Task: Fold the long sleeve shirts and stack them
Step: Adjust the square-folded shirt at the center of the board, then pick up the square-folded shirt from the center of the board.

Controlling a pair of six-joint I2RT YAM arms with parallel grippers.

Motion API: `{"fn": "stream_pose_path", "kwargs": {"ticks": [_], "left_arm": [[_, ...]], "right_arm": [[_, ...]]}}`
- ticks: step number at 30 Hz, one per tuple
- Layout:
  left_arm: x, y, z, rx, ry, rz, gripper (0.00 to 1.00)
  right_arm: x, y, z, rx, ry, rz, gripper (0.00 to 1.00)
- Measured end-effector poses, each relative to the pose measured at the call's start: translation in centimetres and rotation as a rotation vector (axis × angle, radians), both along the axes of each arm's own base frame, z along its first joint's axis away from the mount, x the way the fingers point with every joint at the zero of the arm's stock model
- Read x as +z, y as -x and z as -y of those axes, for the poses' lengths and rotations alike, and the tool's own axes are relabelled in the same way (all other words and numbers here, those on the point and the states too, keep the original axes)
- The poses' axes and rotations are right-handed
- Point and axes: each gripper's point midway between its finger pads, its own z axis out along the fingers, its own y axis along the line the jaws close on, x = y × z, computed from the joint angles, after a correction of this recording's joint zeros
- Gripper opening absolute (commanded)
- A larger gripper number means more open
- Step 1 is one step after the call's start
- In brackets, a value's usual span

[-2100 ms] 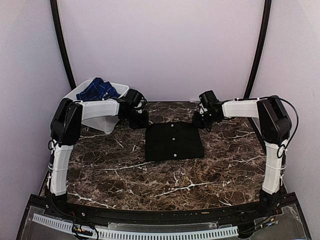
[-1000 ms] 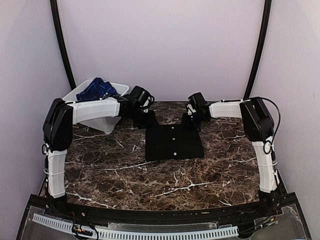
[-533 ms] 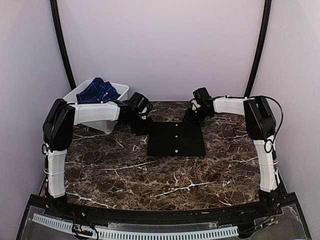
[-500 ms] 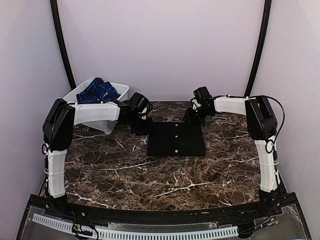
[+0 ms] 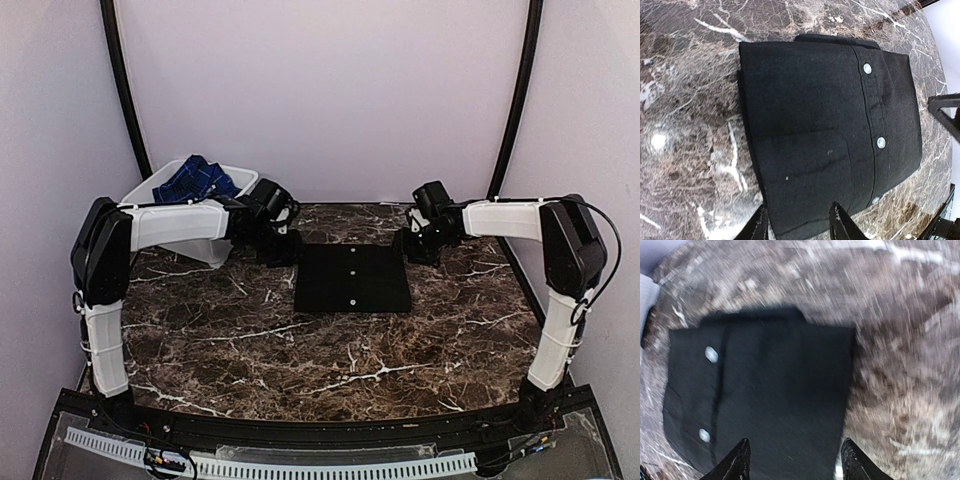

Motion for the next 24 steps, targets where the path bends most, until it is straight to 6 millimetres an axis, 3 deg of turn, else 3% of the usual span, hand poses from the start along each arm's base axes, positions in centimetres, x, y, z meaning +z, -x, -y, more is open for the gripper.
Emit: {"fn": "stream_pose_path", "kwargs": {"ticks": [5,13,20,24], "left_arm": [[1.1,1.0,-0.7,-0.001,0.009,0.009,0.40],[2.6,1.8,-1.4,0.000,0.025,0.032,0.41],[0.8,1.7,-1.7,0.000,0.029,-0.003,0.46],[-1.6,0.6,-1.4,0.000,0.032,-0.044,0.47]], "right_arm": [[-3.0,3.0,1.5,-0.011,0.042,-0.080,0.56],[-3.2,3.0,1.1,-0.012,0.032,-0.073,0.54],[-3.4,3.0,1.1,-0.019,0.040,-0.064,0.46],[-4.0,3.4,1.3,-0.026,0.050,-0.073,0.43]]}}
